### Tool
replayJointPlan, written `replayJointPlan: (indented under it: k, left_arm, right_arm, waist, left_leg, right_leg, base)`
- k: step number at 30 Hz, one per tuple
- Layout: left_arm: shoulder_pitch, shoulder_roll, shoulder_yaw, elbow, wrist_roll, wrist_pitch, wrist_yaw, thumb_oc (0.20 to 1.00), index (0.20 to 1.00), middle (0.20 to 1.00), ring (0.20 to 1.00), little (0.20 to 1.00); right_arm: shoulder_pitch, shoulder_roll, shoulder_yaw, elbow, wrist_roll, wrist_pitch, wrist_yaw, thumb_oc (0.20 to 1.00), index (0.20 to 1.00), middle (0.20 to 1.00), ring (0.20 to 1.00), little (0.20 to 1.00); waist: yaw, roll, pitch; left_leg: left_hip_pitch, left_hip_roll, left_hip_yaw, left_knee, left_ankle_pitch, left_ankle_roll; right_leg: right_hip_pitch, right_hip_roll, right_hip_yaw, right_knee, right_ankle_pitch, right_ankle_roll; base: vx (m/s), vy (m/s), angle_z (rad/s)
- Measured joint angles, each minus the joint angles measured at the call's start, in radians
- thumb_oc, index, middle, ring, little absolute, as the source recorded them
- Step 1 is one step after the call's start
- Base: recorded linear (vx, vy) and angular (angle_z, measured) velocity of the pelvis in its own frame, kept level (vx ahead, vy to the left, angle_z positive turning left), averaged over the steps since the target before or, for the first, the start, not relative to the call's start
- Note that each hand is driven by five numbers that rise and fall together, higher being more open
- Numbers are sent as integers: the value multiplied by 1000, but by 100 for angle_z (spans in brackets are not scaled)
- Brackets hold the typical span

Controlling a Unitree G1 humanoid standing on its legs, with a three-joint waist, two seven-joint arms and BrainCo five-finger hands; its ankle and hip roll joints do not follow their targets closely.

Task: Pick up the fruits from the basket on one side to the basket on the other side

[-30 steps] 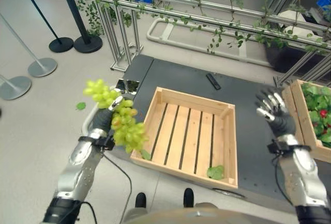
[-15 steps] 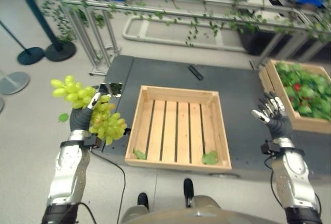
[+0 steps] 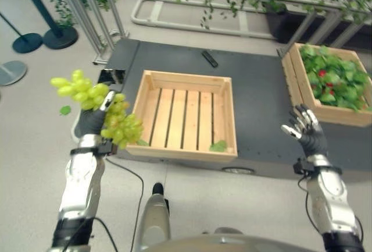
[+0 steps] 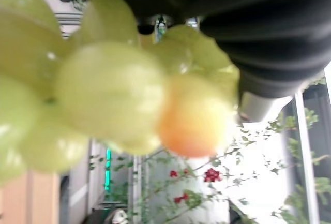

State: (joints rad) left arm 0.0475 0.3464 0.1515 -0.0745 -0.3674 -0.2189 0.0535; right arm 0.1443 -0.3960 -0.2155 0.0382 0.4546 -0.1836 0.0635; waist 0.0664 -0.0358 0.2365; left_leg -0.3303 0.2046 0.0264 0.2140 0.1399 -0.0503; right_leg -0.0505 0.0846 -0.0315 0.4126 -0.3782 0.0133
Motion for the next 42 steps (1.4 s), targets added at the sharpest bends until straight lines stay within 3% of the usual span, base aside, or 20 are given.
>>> replayJointPlan:
  k: [1, 2, 3, 4, 6, 7, 8, 10, 11, 12, 13, 14, 17, 20, 23, 26, 31, 36, 40, 42]
  left_arm:
    - [10, -25, 1, 0, 0, -3, 4, 200, 200, 200, 200, 200]
    - [27, -48, -8, 12, -1, 0, 14, 200, 200, 200, 200, 200]
    - [35, -52, -28, 15, -1, -1, 14, 200, 200, 200, 200, 200]
    - [50, -48, -63, 17, -1, 0, 13, 200, 200, 200, 200, 200]
    - [42, -15, -55, 20, -1, 10, 14, 200, 200, 200, 200, 200]
    - [37, -7, -55, 20, -1, 16, 12, 200, 200, 200, 200, 200]
    - [37, -7, -55, 19, -1, 16, 8, 200, 200, 200, 200, 200]
    - [13, -13, -54, 15, 0, 15, 4, 200, 200, 200, 200, 200]
    - [8, -32, -54, 16, 0, 15, 4, 200, 200, 200, 200, 200]
    - [-2, -96, -44, -1, 0, 9, -1, 200, 200, 200, 200, 200]
    - [-3, -105, -34, -17, 0, 1, -5, 200, 200, 200, 200, 200]
    - [-11, -104, -36, -19, 0, -3, -5, 200, 200, 200, 200, 200]
    - [-21, -59, -43, -22, 1, -3, -16, 200, 200, 200, 200, 200]
    - [-60, -50, -64, -18, 2, -2, -14, 200, 200, 200, 200, 200]
    - [-45, -41, -65, -18, 6, -3, -13, 200, 200, 200, 200, 200]
    - [-13, -15, -56, -17, 23, -1, -12, 200, 200, 200, 200, 200]
    - [31, 27, -9, -17, 31, -1, -11, 200, 200, 200, 200, 200]
    - [44, 67, -2, -17, 43, -1, -8, 200, 200, 200, 200, 200]
    - [58, 64, -3, -4, 73, -3, -11, 200, 200, 200, 200, 200]
    - [55, 53, -17, 29, 79, -1, -16, 200, 200, 200, 200, 200]
  right_arm:
    - [7, -20, -5, 1, 0, -5, 2, 1000, 1000, 1000, 1000, 1000]
    - [33, -26, -43, 14, 2, -11, -9, 1000, 1000, 1000, 1000, 1000]
    - [63, -38, -50, 19, 2, -11, -14, 1000, 1000, 1000, 1000, 1000]
    - [124, -67, -55, 8, -2, -11, -20, 1000, 1000, 1000, 1000, 1000]
    - [118, -23, -43, 10, -3, -7, -28, 1000, 1000, 1000, 1000, 1000]
    - [117, -21, -43, 6, -4, -6, -27, 1000, 1000, 1000, 1000, 1000]
    - [117, -10, -51, -8, -10, -7, -29, 1000, 1000, 1000, 1000, 1000]
    - [122, -8, -61, -40, -11, -9, -27, 1000, 1000, 1000, 1000, 1000]
    - [114, -3, -62, -34, -11, -9, -28, 1000, 1000, 1000, 1000, 1000]
    - [107, -48, -74, -53, -11, -14, -24, 1000, 1000, 1000, 1000, 1000]
    - [114, -54, -82, -64, -11, -14, -23, 1000, 1000, 1000, 1000, 1000]
    - [96, -44, -89, -36, -11, -7, -28, 1000, 1000, 1000, 1000, 1000]
    - [97, -18, -89, -29, -11, -8, -29, 1000, 1000, 1000, 1000, 1000]
    - [110, -9, -87, -29, -11, -9, -35, 1000, 1000, 1000, 1000, 1000]
    - [75, -4, -85, -20, -13, -9, -41, 1000, 1000, 1000, 1000, 1000]
    - [54, 15, -65, -11, -13, -9, -47, 1000, 1000, 1000, 1000, 1000]
    - [75, 29, -14, 1, -34, -6, -44, 1000, 1000, 1000, 1000, 1000]
    - [72, 36, 27, 14, -57, 2, -28, 1000, 1000, 1000, 1000, 1000]
    - [59, 36, 51, 17, -66, 4, -26, 1000, 1000, 1000, 1000, 1000]
    - [61, 34, 64, 18, -74, 6, -27, 1000, 1000, 1000, 1000, 1000]
  waist:
    - [0, 4, 3]
    - [-29, 17, 13]
    - [-28, 25, 11]
    - [-29, 44, 23]
    - [-52, -16, 53]
    - [-54, -35, 53]
    - [-61, -59, 48]
    - [-92, -76, 44]
    - [-118, -56, 46]
    - [-146, 55, 24]
    - [-141, 43, 11]
    - [-149, 63, 12]
    - [-171, 59, 5]
    - [-206, 52, -1]
    - [-198, 46, 0]
    - [-161, 24, -1]
    - [-131, -13, -24]
    - [-101, -48, -55]
    - [-94, -38, -51]
    - [-104, 0, -46]
  left_leg:
    - [11, 11, -2, -35, 37, -12]
    - [16, 5, -28, -109, 124, 4]
    - [30, 2, -30, -137, 134, 23]
    - [57, -1, 11, -177, 66, 47]
    - [35, -32, 32, -102, -11, -32]
    - [5, -53, 35, 25, -35, -53]
    - [-17, -87, 44, 195, -58, -54]
    - [32, -172, 51, 336, -128, -61]
    - [63, -184, 34, 349, -154, -34]
    - [86, -106, 2, 343, -213, -15]
    - [101, -120, -11, 325, -232, -38]
    - [185, -102, -20, 231, -250, -65]
    - [266, -102, 29, 116, -255, -64]
    - [299, -79, 149, -18, -249, -52]
    - [357, -93, 119, -126, -231, -33]
    - [371, -130, 120, -125, -221, -17]
    - [370, -171, 136, -133, -219, 23]
    - [352, -199, 128, -129, -215, 45]
    - [331, -233, 72, -86, -250, 77]
    - [325, -234, -13, -22, -287, 103]
  right_leg:
    - [-8, 21, -1, -33, 10, -13]
    - [38, 40, -74, -101, 83, -130]
    - [32, 53, -92, -94, 87, -139]
    - [30, 66, -136, -98, 93, -172]
    - [17, 15, -203, -118, 120, -202]
    - [16, -10, -248, -145, 134, -202]
    - [41, -35, -281, -206, 173, -187]
    - [67, -78, -334, -271, 214, -146]
    - [58, -75, -321, -236, 229, -25]
    - [-68, -40, -160, -55, 192, -26]
    - [-71, -120, -117, -84, 167, -76]
    - [-67, -109, -188, -81, 184, -105]
    - [-60, -114, -265, -141, 227, -112]
    - [-63, -122, -356, -219, 279, -95]
    - [-78, -107, -324, -235, 314, -97]
    - [-73, -125, -281, -238, 340, -58]
    - [-76, -167, -277, -256, 370, -17]
    - [-73, -195, -284, -272, 403, -18]
    - [-64, -241, -310, -195, 381, 19]
    - [-97, -289, -300, 12, 376, 61]
  base:
    - [-371, -284, 40]
    - [-499, -344, 65]
    - [-399, -227, 92]
    - [-296, -135, 51]
    - [-394, -162, 59]
    - [-409, -134, 48]
    - [-199, -37, 50]
    - [-147, -1, 69]
    - [-72, 30, 73]
    - [-87, 76, 71]
    - [-45, 131, 62]
    - [-59, 134, 47]
    - [-91, 165, 71]
    - [-69, 200, 106]
    - [18, 160, 41]
    - [24, 197, -5]
    - [1, 155, -4]
    - [-13, 221, 9]
    - [90, 343, 57]
    - [96, 181, 111]
